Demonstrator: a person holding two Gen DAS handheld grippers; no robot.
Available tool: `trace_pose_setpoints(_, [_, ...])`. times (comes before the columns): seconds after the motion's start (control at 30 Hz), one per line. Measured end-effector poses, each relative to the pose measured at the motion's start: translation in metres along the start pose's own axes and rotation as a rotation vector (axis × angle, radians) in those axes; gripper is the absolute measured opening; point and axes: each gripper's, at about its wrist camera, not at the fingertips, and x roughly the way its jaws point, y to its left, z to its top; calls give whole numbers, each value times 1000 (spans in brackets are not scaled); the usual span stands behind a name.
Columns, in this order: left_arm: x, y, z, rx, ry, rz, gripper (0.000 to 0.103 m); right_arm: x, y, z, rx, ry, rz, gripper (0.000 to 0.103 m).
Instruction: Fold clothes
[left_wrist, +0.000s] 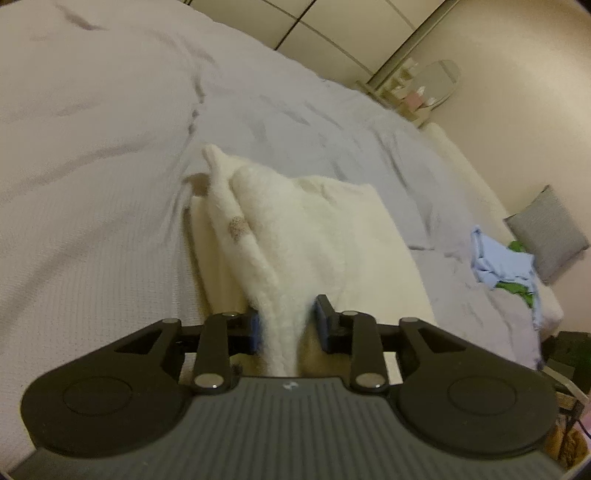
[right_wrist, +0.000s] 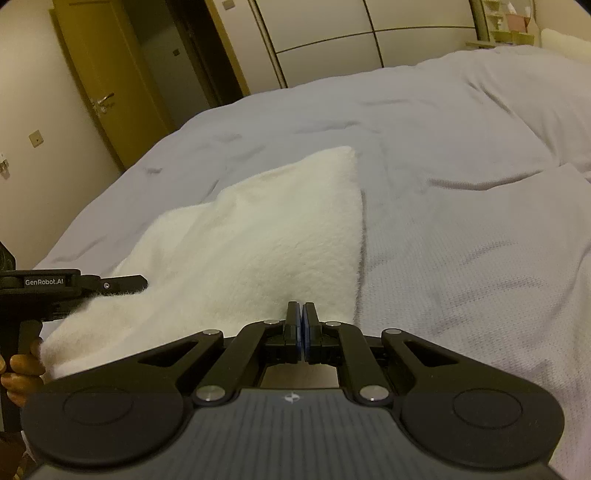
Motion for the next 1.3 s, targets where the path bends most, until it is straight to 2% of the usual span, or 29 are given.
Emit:
trace_pose_setpoints(0.23, [-15, -20, 4, 7, 22, 89, 29, 1, 2, 1, 0, 1, -2, 10])
trace_pose_setpoints(0.3, [-27, -18, 0, -46, 15, 57, 44, 1, -1, 2, 23, 3, 5, 10])
trace_pose_setpoints(0.33, [-34, -16, -3, -80, 11, 30, 47, 0, -4, 2, 49, 2, 14, 10])
trace_pose_setpoints(0.53, [-53, -16, -44, -185, 18, -19, 48, -5, -19, 1, 189, -10, 77, 13])
trace_pose_setpoints(0.57, [-54, -15, -49, -200, 15, -24, 47, -6, -21, 1, 200, -12, 86, 13])
trace_pose_setpoints(0.67, [-55, -21, -52, -155, -2, 8, 25, -10, -27, 0, 239, -15, 112, 15])
trace_pose_setpoints(0.8, [-69, -29, -46, -43, -42, 56, 18, -17, -29, -2, 271, -19, 154, 16])
trace_pose_setpoints(0.97, [-61, -19, -62, 9, -10, 131, 19, -21, -5, -9, 119, -29, 131, 16])
trace_pose_setpoints(1.1, [-57, -14, -65, -50, -23, 128, 21, -6, 21, -19, -106, -22, 52, 16])
trace_pose_setpoints(1.17, [-62, -25, -64, 4, -23, 151, 23, -4, 29, -14, -187, -6, 15, 16])
trace_pose_setpoints(1.23, [-71, -26, -58, 4, -19, 130, 28, -10, 24, -4, -170, -2, 27, 17])
trace_pose_setpoints(1.27, [-75, -25, -53, 0, -22, 111, 28, -14, 18, 1, -147, -3, 39, 22])
trace_pose_setpoints(1.3, [-80, -24, -48, -4, -25, 92, 34, -17, 13, 6, -123, -3, 52, 24])
